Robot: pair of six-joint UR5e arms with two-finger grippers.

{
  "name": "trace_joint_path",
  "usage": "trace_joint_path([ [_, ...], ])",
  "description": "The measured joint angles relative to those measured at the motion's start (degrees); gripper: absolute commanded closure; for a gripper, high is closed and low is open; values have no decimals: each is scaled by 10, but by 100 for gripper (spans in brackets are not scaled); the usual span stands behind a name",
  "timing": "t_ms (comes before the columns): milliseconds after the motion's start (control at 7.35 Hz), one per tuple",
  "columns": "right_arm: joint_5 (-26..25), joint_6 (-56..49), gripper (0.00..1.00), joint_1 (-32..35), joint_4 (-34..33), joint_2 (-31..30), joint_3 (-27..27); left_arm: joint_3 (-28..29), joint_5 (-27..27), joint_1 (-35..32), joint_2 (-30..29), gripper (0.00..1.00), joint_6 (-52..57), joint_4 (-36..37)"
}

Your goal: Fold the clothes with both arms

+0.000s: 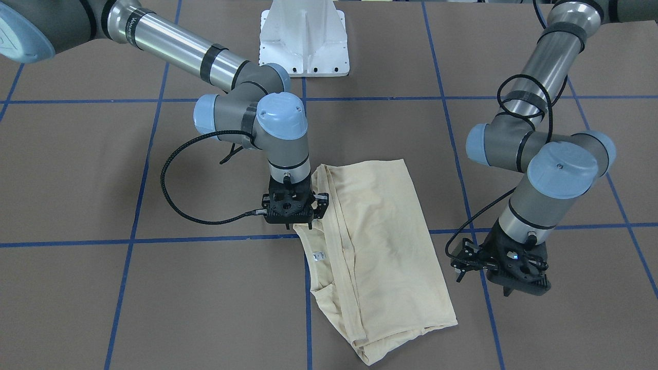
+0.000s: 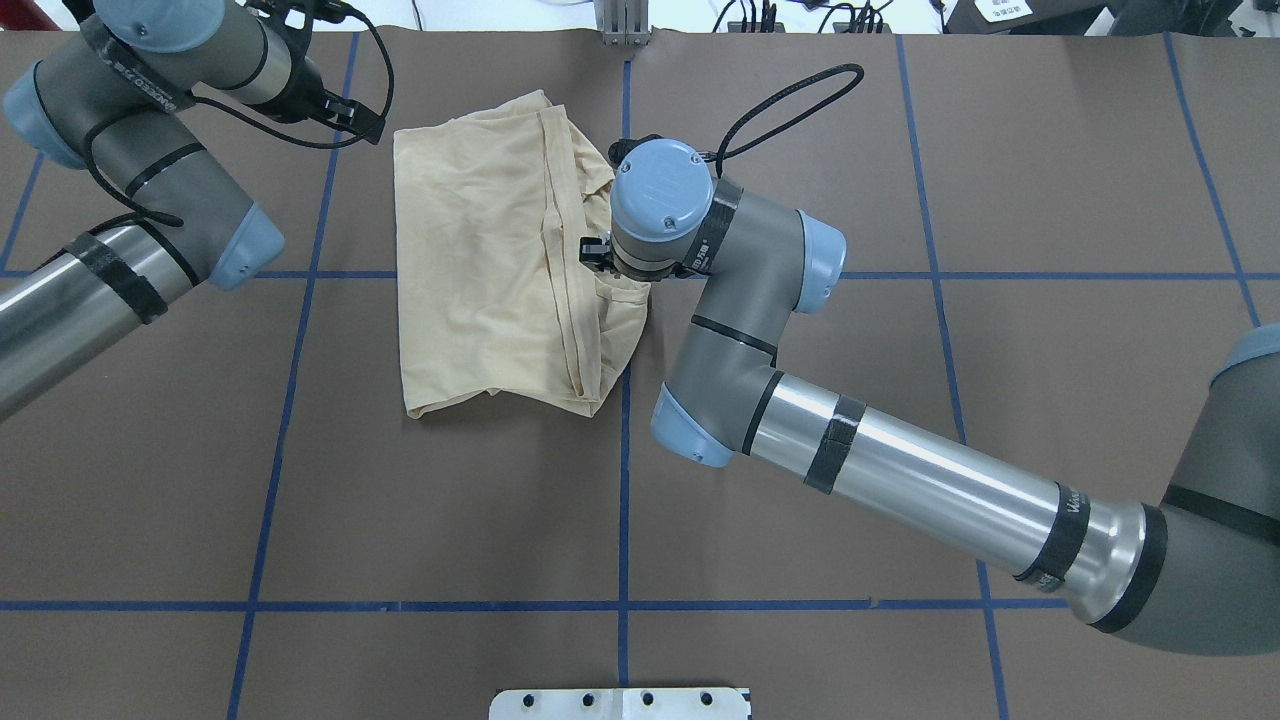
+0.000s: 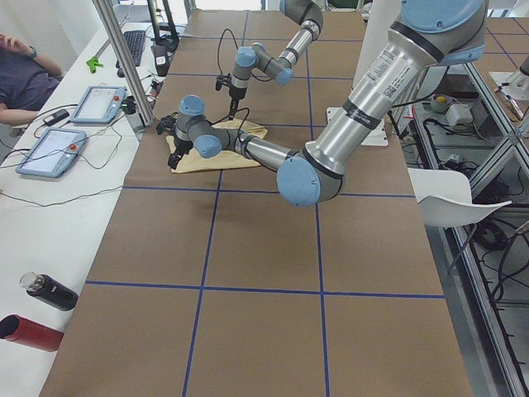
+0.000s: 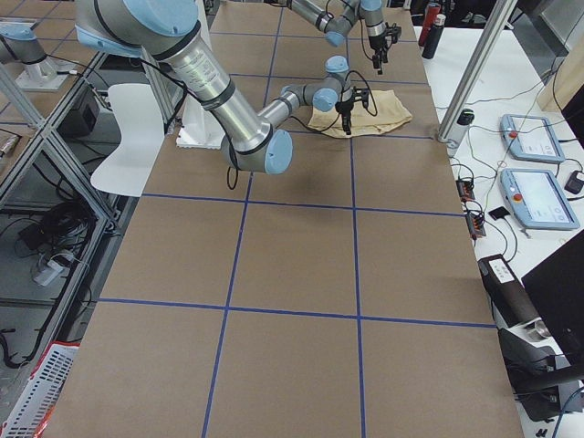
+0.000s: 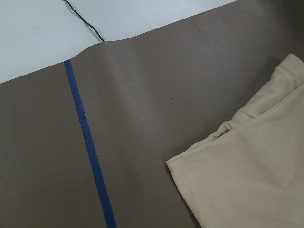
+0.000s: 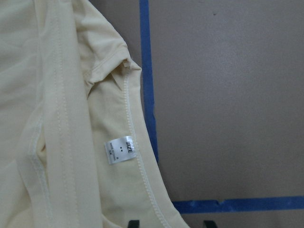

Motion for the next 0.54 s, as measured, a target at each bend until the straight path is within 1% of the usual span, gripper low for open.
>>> trace_joint_path([
  [272, -4, -2, 52, -7, 6, -3, -5, 0, 0, 0, 0, 0, 0, 0],
  [408, -5, -2, 53, -9, 6, -3, -6, 0, 0, 0, 0, 0, 0, 0],
  [544, -5, -3, 58, -11, 6, -4, -7, 0, 0, 0, 1, 0, 0, 0],
])
